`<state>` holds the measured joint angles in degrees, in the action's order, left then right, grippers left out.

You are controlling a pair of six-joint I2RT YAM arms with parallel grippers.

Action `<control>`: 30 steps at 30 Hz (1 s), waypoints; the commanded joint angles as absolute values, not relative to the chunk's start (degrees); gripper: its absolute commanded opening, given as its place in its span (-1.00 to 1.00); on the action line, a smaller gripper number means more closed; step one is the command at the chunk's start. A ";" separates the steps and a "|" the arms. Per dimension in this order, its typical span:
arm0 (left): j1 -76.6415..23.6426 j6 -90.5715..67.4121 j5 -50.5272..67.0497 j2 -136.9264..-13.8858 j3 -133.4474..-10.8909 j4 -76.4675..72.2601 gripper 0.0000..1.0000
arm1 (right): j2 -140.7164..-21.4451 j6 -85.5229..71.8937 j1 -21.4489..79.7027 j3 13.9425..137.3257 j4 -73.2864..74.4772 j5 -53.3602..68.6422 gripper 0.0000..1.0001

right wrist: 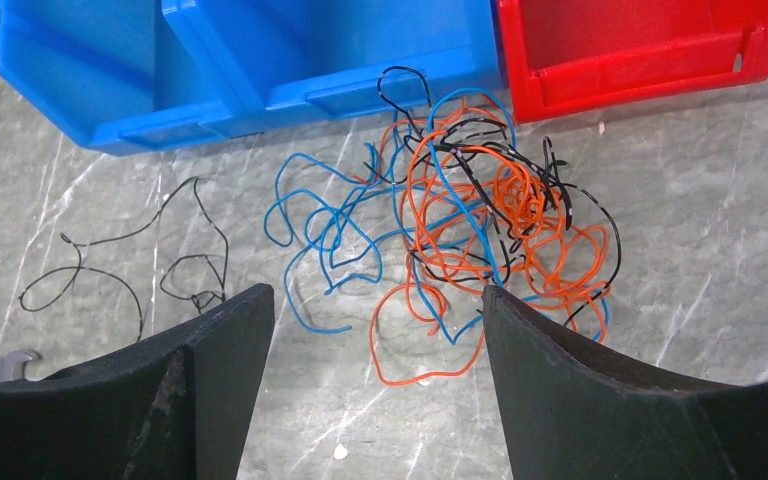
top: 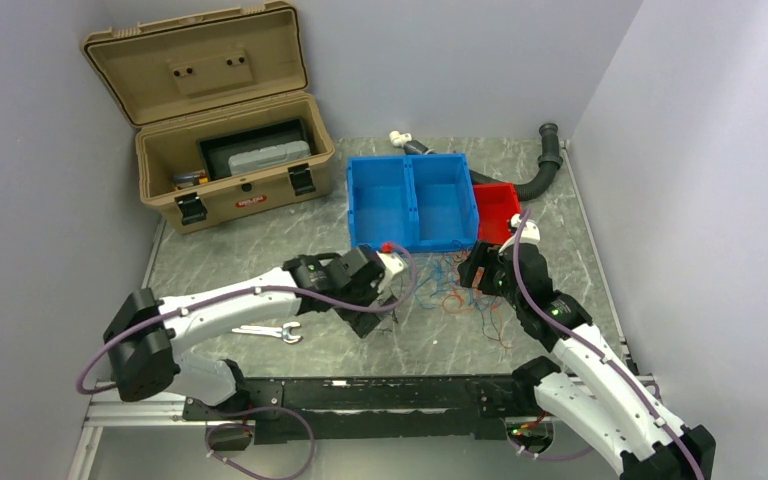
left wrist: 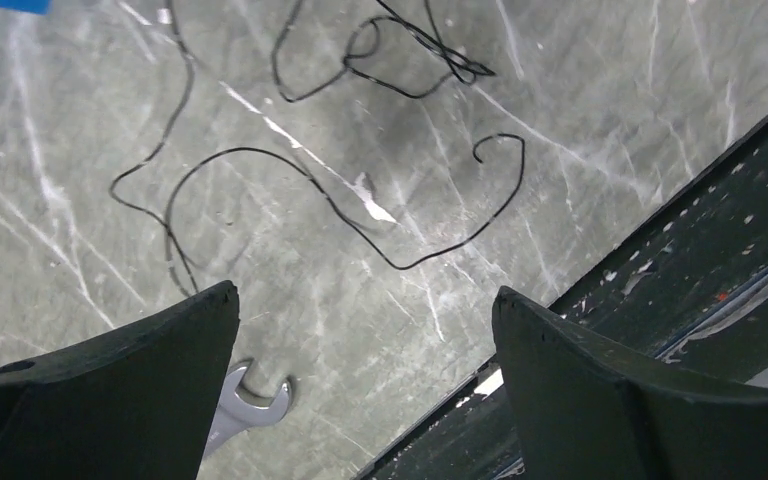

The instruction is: Untangle the cables

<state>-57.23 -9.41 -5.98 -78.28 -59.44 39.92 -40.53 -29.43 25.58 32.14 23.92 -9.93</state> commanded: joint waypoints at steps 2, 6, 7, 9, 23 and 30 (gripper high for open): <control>-62.11 -8.07 -11.27 -83.77 -60.13 40.93 0.99 | -40.61 -29.13 25.62 33.91 22.08 -9.19 0.56; -64.54 -7.38 -13.71 -85.01 -58.68 38.66 0.99 | -40.61 -29.10 25.58 33.77 22.10 -9.14 0.56; -64.74 -6.82 -15.36 -85.57 -58.72 38.37 0.99 | -40.68 -29.09 25.60 33.87 22.15 -9.14 0.56; -64.86 -5.65 -19.43 -87.12 -59.06 37.39 0.99 | -40.77 -28.96 25.58 33.79 22.07 -9.06 0.56; -58.57 3.28 -16.53 -99.06 -68.31 30.38 0.99 | -40.69 -28.97 25.59 34.10 22.41 -9.23 0.56; -57.65 7.72 -5.76 -104.12 -72.94 31.65 0.99 | -40.87 -28.83 25.57 34.44 22.65 -9.88 0.56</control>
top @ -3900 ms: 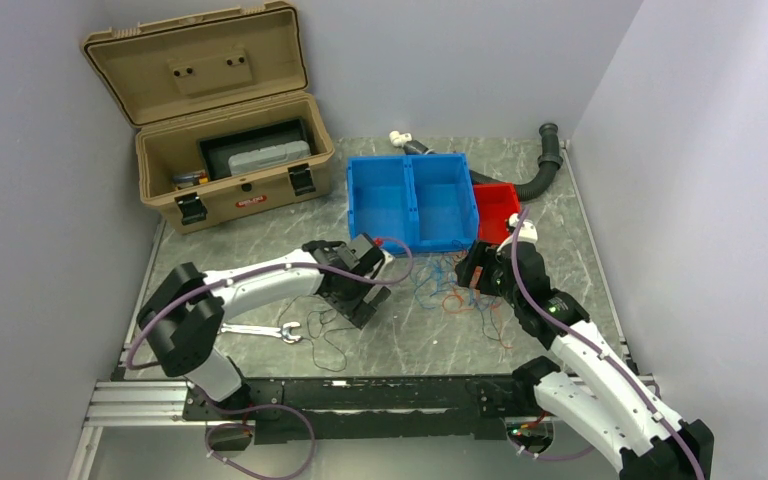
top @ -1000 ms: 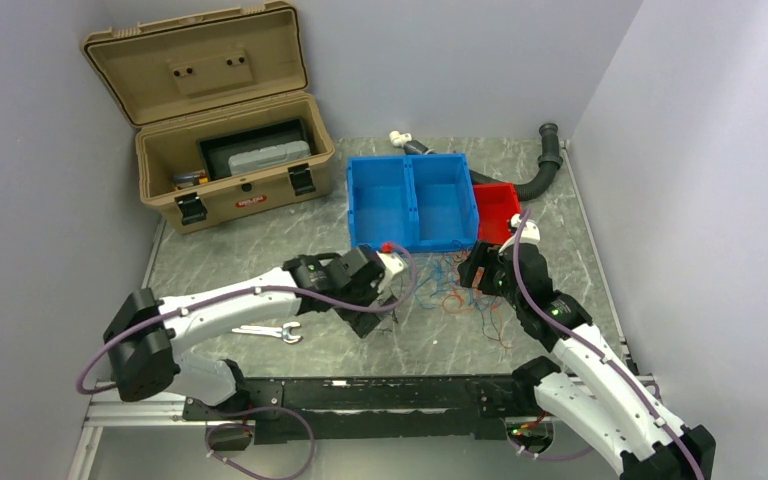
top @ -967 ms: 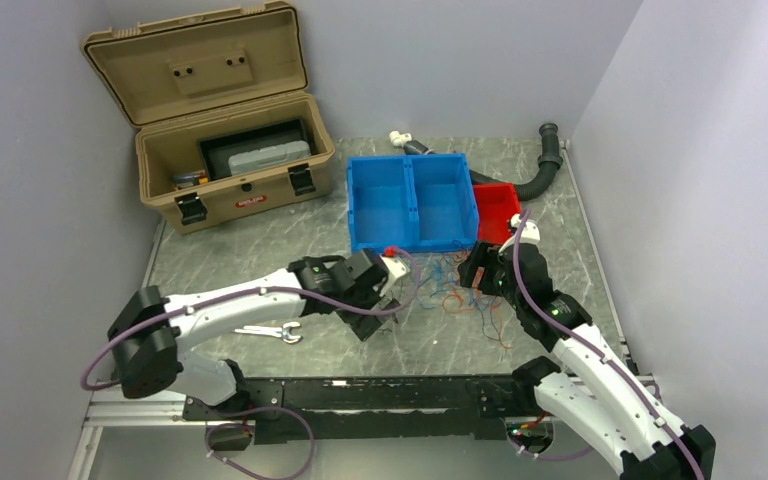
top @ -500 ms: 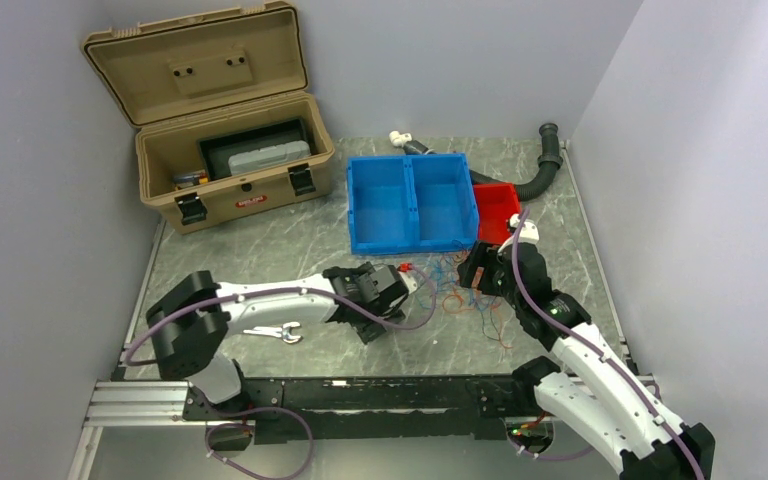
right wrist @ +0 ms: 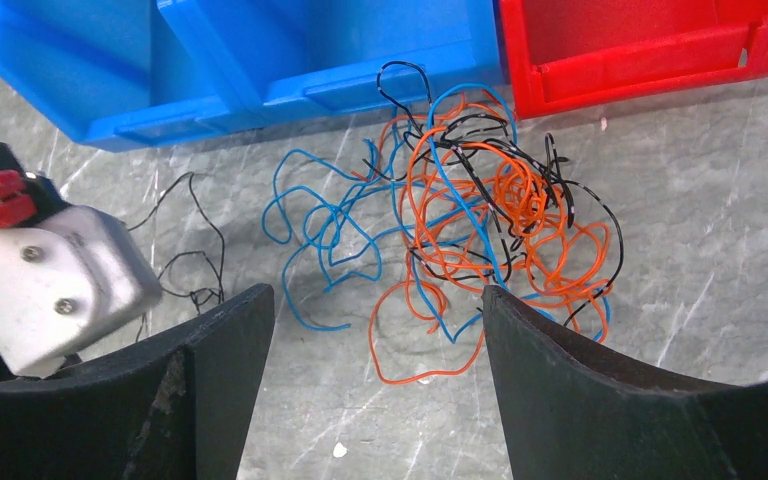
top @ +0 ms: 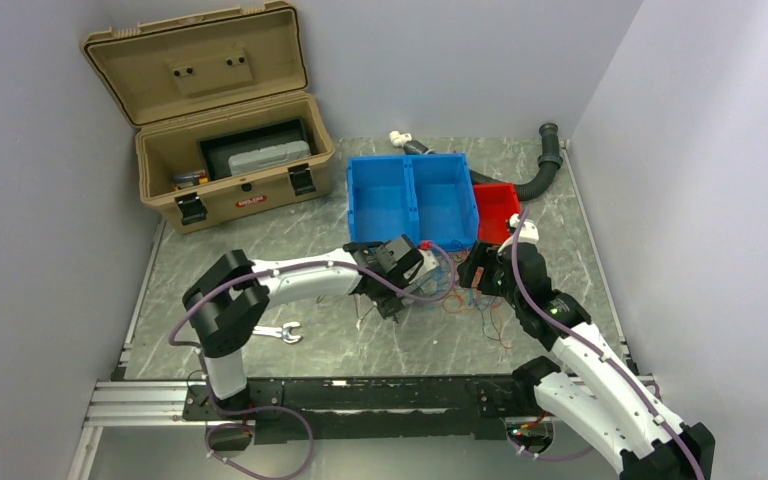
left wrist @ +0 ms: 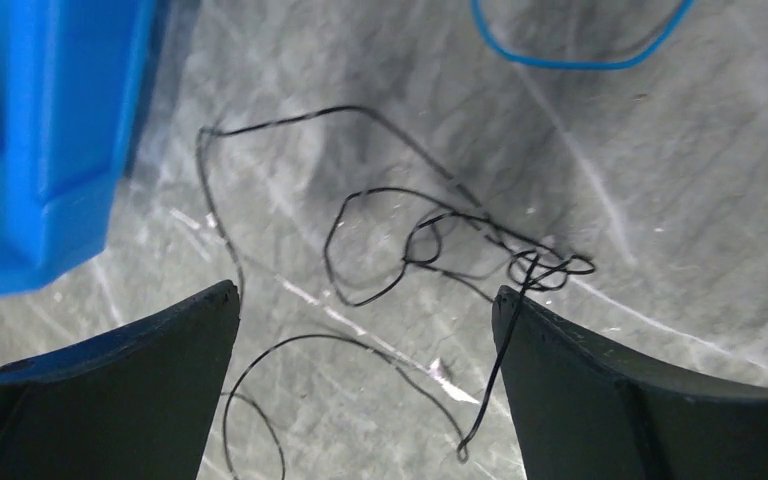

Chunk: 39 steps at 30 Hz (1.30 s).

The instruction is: Untangle the cables

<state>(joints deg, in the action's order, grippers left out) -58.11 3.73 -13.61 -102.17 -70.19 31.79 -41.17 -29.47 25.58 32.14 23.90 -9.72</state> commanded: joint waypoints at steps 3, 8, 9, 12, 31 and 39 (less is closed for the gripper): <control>-55.18 6.48 -2.41 -105.97 -74.65 32.79 0.99 | -40.85 -28.66 25.61 34.44 22.91 -10.05 0.56; -49.57 1.62 8.72 -107.92 -75.40 33.19 0.99 | -40.52 -28.65 25.58 34.13 22.97 -10.41 0.56; -48.74 0.92 10.90 -108.13 -75.11 32.78 0.99 | -40.64 -28.65 25.57 34.17 22.91 -10.38 0.56; -46.78 -1.15 15.15 -109.92 -74.78 32.44 0.88 | -41.16 -28.52 25.56 34.45 22.59 -10.30 0.56; -45.97 -3.81 15.40 -97.54 -73.69 41.43 -1.00 | -42.20 -28.73 25.59 35.25 21.93 -9.65 0.56; -49.03 -10.69 14.41 -98.24 -73.31 35.26 -1.00 | -43.30 -27.56 25.58 34.12 20.02 -4.25 0.53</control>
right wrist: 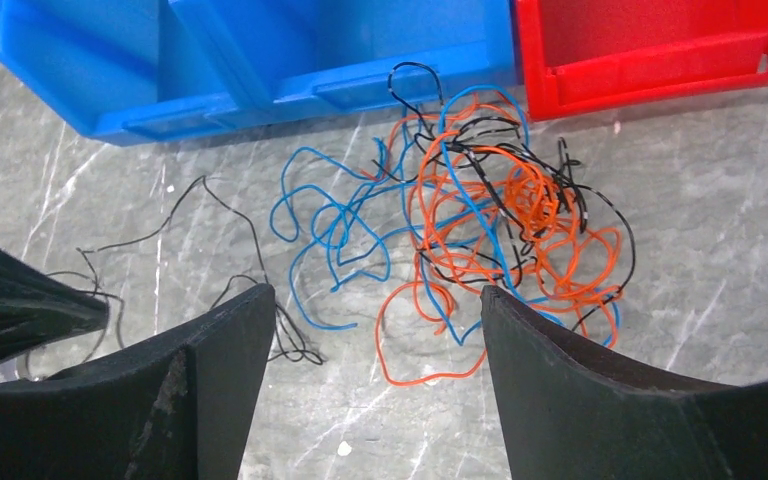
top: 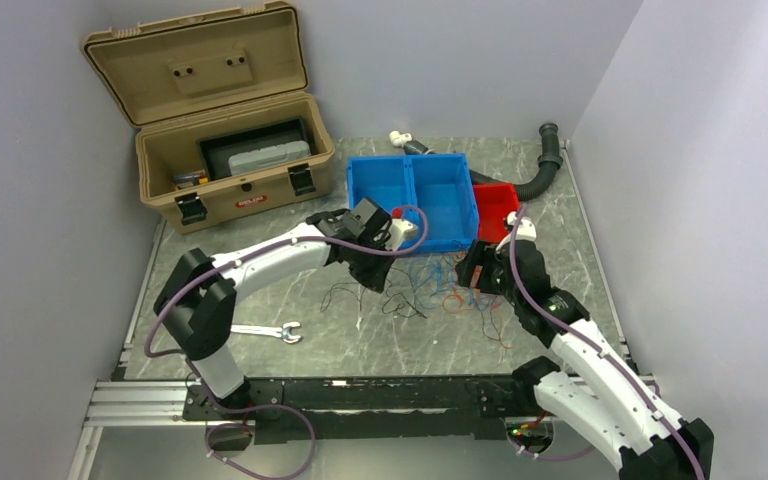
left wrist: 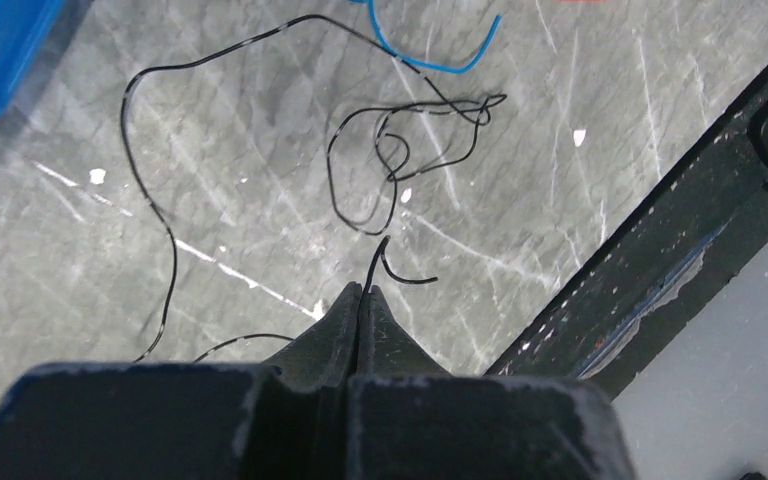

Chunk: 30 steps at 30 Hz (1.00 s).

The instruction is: Untangle the cables

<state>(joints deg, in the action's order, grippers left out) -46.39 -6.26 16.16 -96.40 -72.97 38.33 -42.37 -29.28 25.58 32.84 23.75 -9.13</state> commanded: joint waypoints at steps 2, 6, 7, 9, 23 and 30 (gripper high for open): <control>-50.49 -12.17 12.58 -99.50 -74.24 34.40 -1.00 | -45.17 -26.76 25.56 33.53 18.94 -0.66 0.50; -51.26 -15.59 11.27 -100.77 -74.24 31.05 -1.00 | -49.84 -25.90 25.65 31.44 15.36 10.10 0.43; -51.31 -16.14 10.73 -100.81 -74.33 30.97 -1.00 | -50.81 -26.07 25.72 30.62 13.98 11.95 0.41; -51.26 -16.54 9.29 -100.26 -74.62 31.51 -1.00 | -52.49 -26.59 26.30 29.03 11.53 14.32 0.34; -45.44 -16.32 9.93 -91.28 -72.20 34.55 -1.00 | -68.31 -27.08 41.67 28.47 0.35 3.16 0.23; -42.88 -15.73 9.93 -87.15 -70.65 35.51 -1.00 | -75.60 -24.36 44.91 32.20 0.79 -3.31 0.25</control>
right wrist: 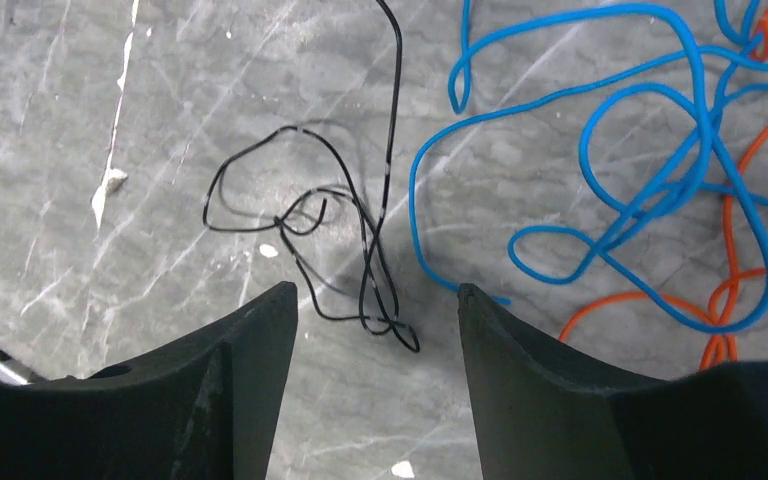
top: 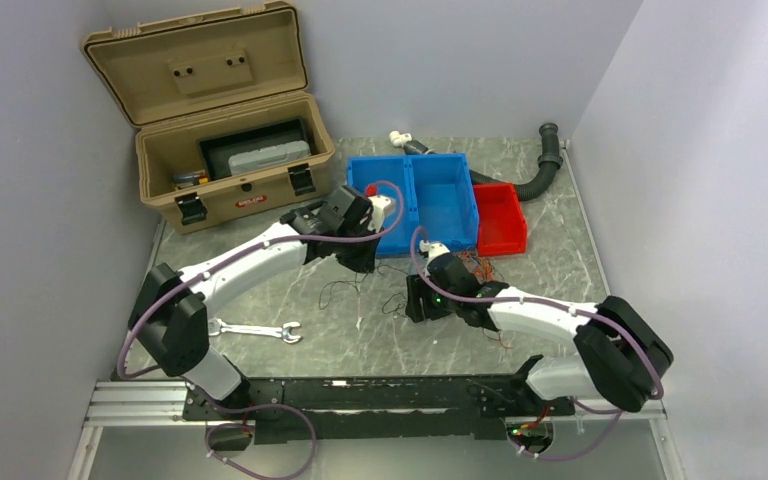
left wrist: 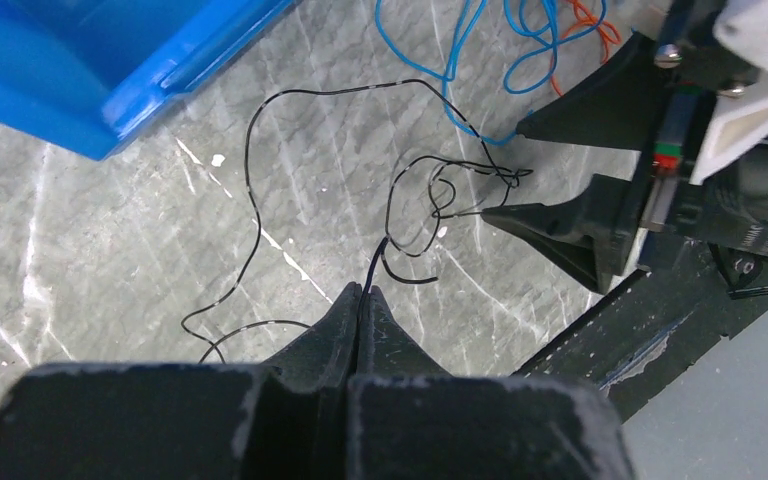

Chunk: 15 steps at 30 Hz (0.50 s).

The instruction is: Untangle the cables

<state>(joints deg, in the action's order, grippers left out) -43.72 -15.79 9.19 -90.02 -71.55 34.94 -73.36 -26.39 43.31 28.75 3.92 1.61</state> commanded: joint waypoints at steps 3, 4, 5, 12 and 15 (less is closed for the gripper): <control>-42.19 -15.48 10.23 -86.13 -70.42 35.79 -1.00 | -77.90 -24.37 46.52 32.78 0.35 -3.45 0.03; -42.03 -15.40 10.41 -85.95 -70.52 35.84 -1.00 | -78.63 -24.43 47.10 33.20 0.35 -3.62 -0.07; -41.88 -15.31 10.53 -85.81 -70.65 36.08 -1.00 | -79.26 -24.50 47.76 33.44 0.35 -3.87 -0.18; -41.53 -14.38 10.18 -85.47 -73.83 38.25 -1.00 | -78.59 -24.13 50.67 36.86 4.75 -7.91 -0.51; -41.45 -14.09 9.89 -85.18 -75.26 39.18 -1.00 | -76.17 -23.91 50.64 37.51 6.54 -8.08 -1.00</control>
<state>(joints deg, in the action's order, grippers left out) -41.80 -15.29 9.39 -87.50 -71.44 38.00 -79.59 -24.23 50.59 34.74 4.47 -5.52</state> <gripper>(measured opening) 0.012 0.130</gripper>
